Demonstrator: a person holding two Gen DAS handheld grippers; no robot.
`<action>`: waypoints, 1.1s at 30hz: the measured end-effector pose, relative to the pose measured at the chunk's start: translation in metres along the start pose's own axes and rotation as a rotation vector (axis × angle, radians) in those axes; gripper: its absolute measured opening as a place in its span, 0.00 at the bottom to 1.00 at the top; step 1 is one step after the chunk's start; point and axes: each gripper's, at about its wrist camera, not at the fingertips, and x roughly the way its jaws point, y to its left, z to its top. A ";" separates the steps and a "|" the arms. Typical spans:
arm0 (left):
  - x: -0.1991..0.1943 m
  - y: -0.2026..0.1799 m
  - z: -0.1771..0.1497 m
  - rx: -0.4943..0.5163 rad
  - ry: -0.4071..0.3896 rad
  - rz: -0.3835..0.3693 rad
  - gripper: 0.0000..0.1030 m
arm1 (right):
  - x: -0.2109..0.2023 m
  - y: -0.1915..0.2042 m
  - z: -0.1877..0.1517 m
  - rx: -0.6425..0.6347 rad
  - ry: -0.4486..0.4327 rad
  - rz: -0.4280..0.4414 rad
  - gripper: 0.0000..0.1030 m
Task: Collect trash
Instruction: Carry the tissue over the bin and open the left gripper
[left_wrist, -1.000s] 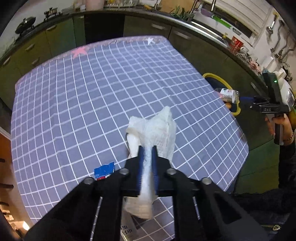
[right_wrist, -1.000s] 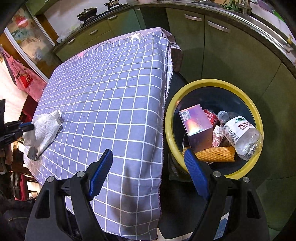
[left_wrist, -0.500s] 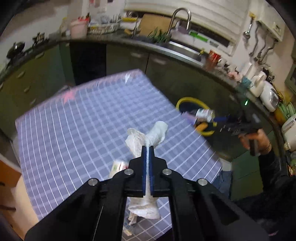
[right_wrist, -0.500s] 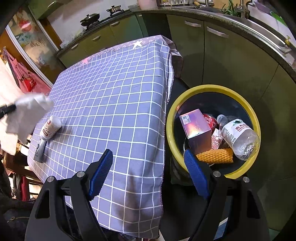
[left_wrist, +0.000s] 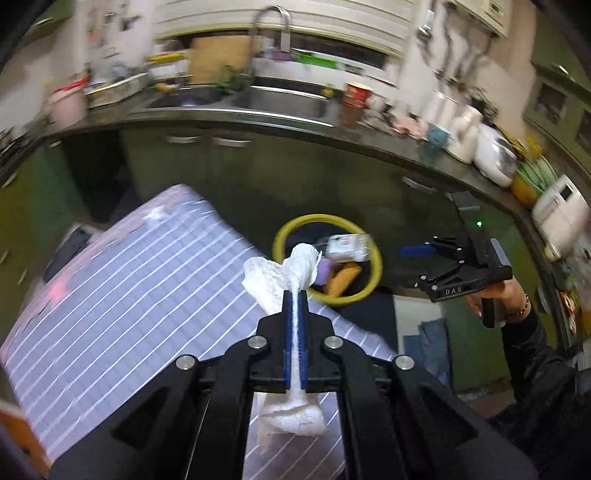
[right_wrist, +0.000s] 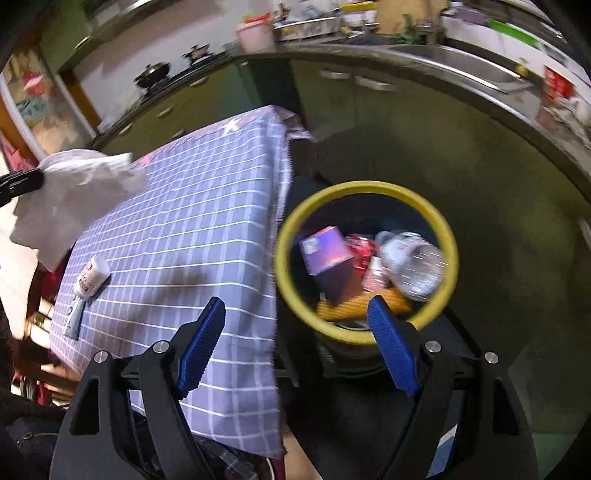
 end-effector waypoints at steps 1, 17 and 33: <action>0.014 -0.006 0.008 0.015 0.006 -0.022 0.02 | -0.004 -0.005 -0.003 0.012 -0.004 -0.005 0.76; 0.224 -0.078 0.098 0.111 0.086 -0.101 0.16 | -0.036 -0.096 -0.057 0.211 -0.044 -0.041 0.76; 0.092 -0.038 0.034 0.052 -0.031 0.021 0.60 | -0.016 -0.048 -0.039 0.098 -0.018 0.045 0.77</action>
